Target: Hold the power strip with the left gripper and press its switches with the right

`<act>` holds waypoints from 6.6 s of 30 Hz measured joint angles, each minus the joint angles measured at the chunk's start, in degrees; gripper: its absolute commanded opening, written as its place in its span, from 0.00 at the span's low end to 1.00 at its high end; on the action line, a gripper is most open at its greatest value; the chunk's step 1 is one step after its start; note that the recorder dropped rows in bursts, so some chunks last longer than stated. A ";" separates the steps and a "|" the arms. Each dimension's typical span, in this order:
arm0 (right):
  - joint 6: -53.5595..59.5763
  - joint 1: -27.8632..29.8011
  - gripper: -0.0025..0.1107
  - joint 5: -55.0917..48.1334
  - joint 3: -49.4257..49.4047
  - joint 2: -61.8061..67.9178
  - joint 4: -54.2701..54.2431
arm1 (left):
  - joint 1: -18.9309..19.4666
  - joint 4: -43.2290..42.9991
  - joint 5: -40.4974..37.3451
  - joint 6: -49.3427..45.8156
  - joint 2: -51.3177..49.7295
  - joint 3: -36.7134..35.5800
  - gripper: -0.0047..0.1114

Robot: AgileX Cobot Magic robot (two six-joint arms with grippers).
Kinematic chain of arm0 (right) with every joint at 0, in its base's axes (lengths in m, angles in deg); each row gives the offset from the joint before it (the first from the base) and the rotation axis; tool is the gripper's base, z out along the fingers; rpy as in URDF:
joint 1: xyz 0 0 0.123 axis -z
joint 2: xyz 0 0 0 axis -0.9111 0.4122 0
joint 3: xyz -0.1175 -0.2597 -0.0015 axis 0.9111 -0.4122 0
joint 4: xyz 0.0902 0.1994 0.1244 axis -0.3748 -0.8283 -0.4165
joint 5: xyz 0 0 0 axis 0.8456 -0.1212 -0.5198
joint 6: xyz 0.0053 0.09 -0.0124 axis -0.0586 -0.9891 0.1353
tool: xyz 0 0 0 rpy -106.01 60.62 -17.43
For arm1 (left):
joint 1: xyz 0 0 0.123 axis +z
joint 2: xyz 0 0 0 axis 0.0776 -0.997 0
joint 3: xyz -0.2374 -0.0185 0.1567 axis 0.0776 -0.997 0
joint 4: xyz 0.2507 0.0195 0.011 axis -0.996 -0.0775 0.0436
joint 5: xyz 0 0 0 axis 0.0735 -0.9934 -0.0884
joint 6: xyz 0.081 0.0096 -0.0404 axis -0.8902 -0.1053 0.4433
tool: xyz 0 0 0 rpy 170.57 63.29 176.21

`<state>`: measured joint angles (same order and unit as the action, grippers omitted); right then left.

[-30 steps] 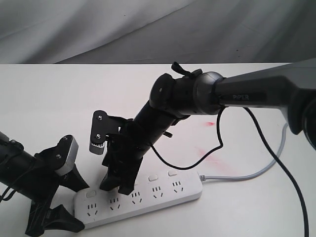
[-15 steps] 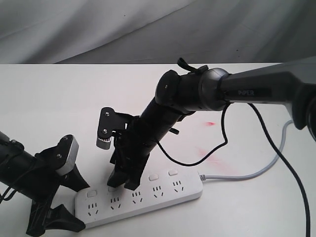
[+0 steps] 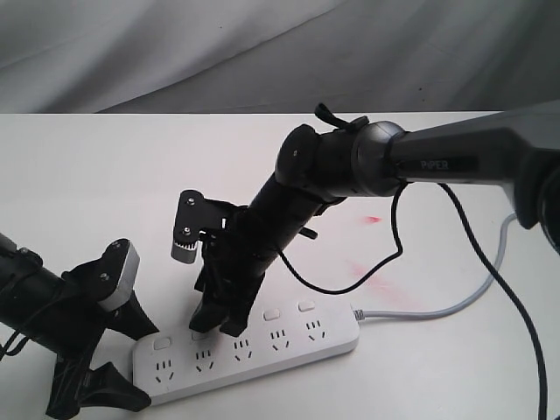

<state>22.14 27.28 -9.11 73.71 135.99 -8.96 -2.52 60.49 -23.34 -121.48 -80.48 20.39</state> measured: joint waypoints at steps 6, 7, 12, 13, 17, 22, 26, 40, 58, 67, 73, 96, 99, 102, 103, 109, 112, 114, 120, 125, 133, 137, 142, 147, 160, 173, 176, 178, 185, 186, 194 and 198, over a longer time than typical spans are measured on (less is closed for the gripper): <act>0.48 0.00 0.49 0.04 0.16 -0.68 -0.85 | 0.00 0.00 0.00 0.00 0.00 0.00 0.52; 0.60 0.00 0.49 0.32 0.16 -0.98 -0.42 | 0.00 0.00 0.00 0.00 0.00 0.00 0.52; 1.12 -0.10 0.49 0.65 -0.38 -3.14 1.88 | 0.00 0.00 0.00 0.00 0.00 0.00 0.52; 1.24 0.02 0.49 0.65 -0.38 -3.75 2.25 | 0.00 0.00 0.00 0.00 0.00 0.00 0.52; 1.24 1.05 0.49 0.53 -0.38 -5.00 2.35 | 0.00 0.00 0.00 0.00 0.00 0.00 0.52; 0.39 3.95 0.49 -2.21 -0.38 -5.12 2.35 | 0.00 0.00 0.00 0.00 0.00 0.00 0.52; -0.19 5.68 0.49 -4.14 -0.38 -5.12 1.94 | 0.00 0.00 0.00 0.00 0.00 0.00 0.52; 3.49 6.06 0.49 -5.31 -3.74 -4.34 -2.53 | 0.00 0.00 0.00 0.00 0.00 0.00 0.52; 8.65 6.06 0.49 -3.16 -5.68 -2.85 -7.01 | 0.00 0.00 0.00 0.00 0.00 0.00 0.52; 8.65 6.06 0.49 -3.29 -5.68 -2.11 -8.44 | 0.00 0.00 0.00 0.00 0.00 0.00 0.52; 8.18 5.96 0.49 -2.55 -5.68 -2.11 -7.69 | 0.00 0.00 0.00 0.00 0.00 0.00 0.52; -0.58 5.96 0.48 -1.12 -5.13 -3.01 -0.23 | 0.00 0.00 0.00 0.00 0.00 0.00 0.52; 0.30 5.96 0.48 -1.54 -5.13 -2.78 -1.04 | 0.00 0.00 0.00 0.00 0.00 0.00 0.52; 0.54 6.08 0.48 -2.32 -5.08 -1.91 -2.07 | 0.00 0.00 0.00 0.00 0.00 0.00 0.52; 0.54 6.17 0.48 -2.56 -4.98 -1.67 -2.43 | 0.00 0.00 0.00 0.00 0.00 0.00 0.52; 2.56 6.33 0.48 -3.07 -4.90 -1.41 -3.85 | 0.00 -0.11 0.00 0.00 0.00 0.00 0.52; 3.16 6.33 0.48 -3.07 -4.90 -1.41 -4.41 | 0.00 -0.11 0.00 0.00 0.00 0.00 0.52; 3.28 6.33 0.48 -3.07 -4.90 -1.41 -5.40 | 0.00 -0.20 0.00 0.00 0.00 0.00 0.52; 4.39 5.97 0.48 -1.67 -5.69 -3.84 -4.53 | 0.00 -0.20 0.00 0.00 0.00 0.00 0.52; 4.78 5.89 0.48 -1.30 -5.79 -9.43 -2.66 | 0.00 -0.20 0.00 0.00 0.00 0.00 0.52; 6.37 10.73 0.45 -4.73 -7.23 -9.79 -4.34 | 0.00 -0.20 0.00 0.00 0.00 0.00 0.52; 8.21 10.73 0.45 -5.31 -8.43 -9.79 -5.56 | 0.00 -0.20 0.00 0.00 0.00 0.00 0.52; 9.32 10.73 0.48 -4.67 -9.02 -8.96 -5.79 | 0.00 -0.20 0.00 0.00 0.00 0.00 0.52; 9.68 10.73 0.51 -4.67 -9.02 -6.20 -5.79 | 0.00 -0.20 0.00 0.00 0.00 0.00 0.52; 10.45 10.73 0.51 -4.42 -9.02 -5.44 -5.47 | 0.00 -0.20 0.00 0.00 0.00 0.00 0.52; 10.58 10.73 0.51 -4.25 -9.02 -5.44 -6.94 | 0.00 -0.20 0.00 0.00 0.00 0.00 0.52; 10.58 10.73 0.51 -3.86 -9.02 -5.44 -6.34 | 0.00 -0.20 0.00 0.00 0.00 0.00 0.52; 10.58 10.73 0.51 -3.23 -9.02 -5.44 -5.71 | 0.00 -0.20 0.00 0.00 0.00 0.00 0.52; 10.23 10.73 0.51 -2.97 -9.02 -5.44 -5.58 | 0.00 -0.20 0.00 0.00 0.00 0.00 0.52; 10.11 10.73 0.51 -2.75 -9.02 -5.44 -5.58 | 0.00 -0.20 0.00 0.00 0.00 0.00 0.52; 9.02 10.73 0.51 -2.75 -9.02 -5.55 -3.09 | 0.00 -0.20 0.00 0.00 0.00 0.00 0.52; 8.79 10.73 0.51 -2.75 -9.02 -5.55 -2.84 | 0.00 -0.20 0.00 0.00 0.00 0.00 0.52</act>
<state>30.93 38.00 -11.86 64.70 130.45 -11.80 -2.52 60.29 -23.34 -121.48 -80.48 20.39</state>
